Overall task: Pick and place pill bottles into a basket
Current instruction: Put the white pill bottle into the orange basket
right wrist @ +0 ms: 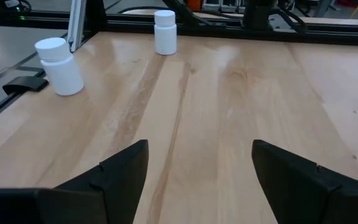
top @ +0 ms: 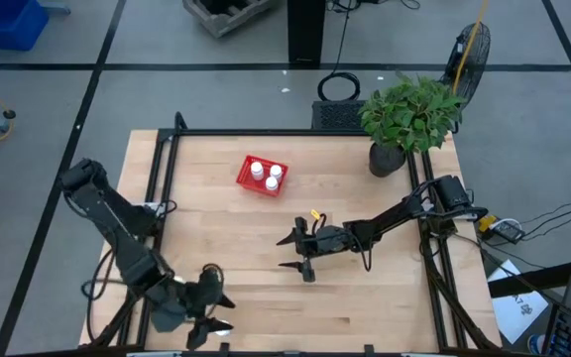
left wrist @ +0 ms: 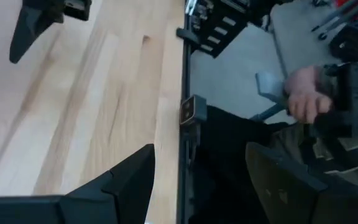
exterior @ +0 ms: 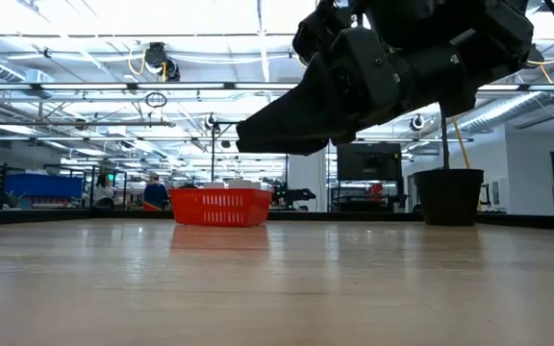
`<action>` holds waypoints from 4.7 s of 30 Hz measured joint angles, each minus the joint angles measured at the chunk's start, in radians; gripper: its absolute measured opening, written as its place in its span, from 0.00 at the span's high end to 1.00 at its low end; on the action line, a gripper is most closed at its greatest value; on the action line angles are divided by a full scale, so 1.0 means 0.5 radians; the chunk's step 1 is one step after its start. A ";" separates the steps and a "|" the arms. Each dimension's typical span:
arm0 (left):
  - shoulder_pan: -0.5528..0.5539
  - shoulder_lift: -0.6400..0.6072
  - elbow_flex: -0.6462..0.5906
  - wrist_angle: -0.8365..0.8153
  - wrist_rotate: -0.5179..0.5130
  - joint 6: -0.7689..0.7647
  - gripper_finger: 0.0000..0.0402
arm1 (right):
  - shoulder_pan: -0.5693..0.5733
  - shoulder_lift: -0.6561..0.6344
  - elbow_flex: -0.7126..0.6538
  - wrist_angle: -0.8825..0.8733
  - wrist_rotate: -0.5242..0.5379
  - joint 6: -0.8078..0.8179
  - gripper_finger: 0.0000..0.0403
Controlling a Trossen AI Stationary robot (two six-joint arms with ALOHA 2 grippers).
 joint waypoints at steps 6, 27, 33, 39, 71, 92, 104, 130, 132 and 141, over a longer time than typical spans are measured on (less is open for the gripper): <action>-0.083 0.275 0.483 -0.839 -0.077 -0.087 0.36 | -0.033 0.000 0.000 -0.027 0.000 -0.001 0.31; -0.079 0.603 0.643 -1.117 0.312 -0.364 0.36 | -0.052 0.000 0.000 -0.078 0.000 0.045 0.31; -0.066 0.707 0.642 -1.115 0.451 -0.379 0.36 | -0.052 0.000 0.000 -0.089 0.000 0.045 0.31; -0.058 0.781 0.641 -1.040 0.520 -0.381 0.36 | -0.052 0.000 0.000 -0.090 0.000 0.045 0.31; -0.050 0.937 0.631 -1.022 0.561 -0.329 0.36 | -0.052 0.000 0.001 -0.089 0.000 0.045 0.31; -0.020 0.942 0.578 -0.974 0.630 -0.318 0.55 | -0.052 0.000 0.000 -0.082 0.000 0.045 0.31; 0.087 0.941 0.578 -1.023 0.627 -0.095 0.60 | -0.052 0.000 0.001 -0.089 0.000 0.045 0.31; 1.119 0.165 0.575 -1.804 0.117 1.030 0.60 | -0.052 0.000 0.001 -0.089 0.000 0.044 0.31; 1.300 0.134 0.575 -1.803 0.122 1.161 0.60 | -0.051 0.000 0.001 -0.089 0.000 0.044 0.31; 2.061 0.154 0.576 -1.532 0.456 1.745 0.60 | -0.052 0.000 0.001 -0.134 0.000 0.038 0.31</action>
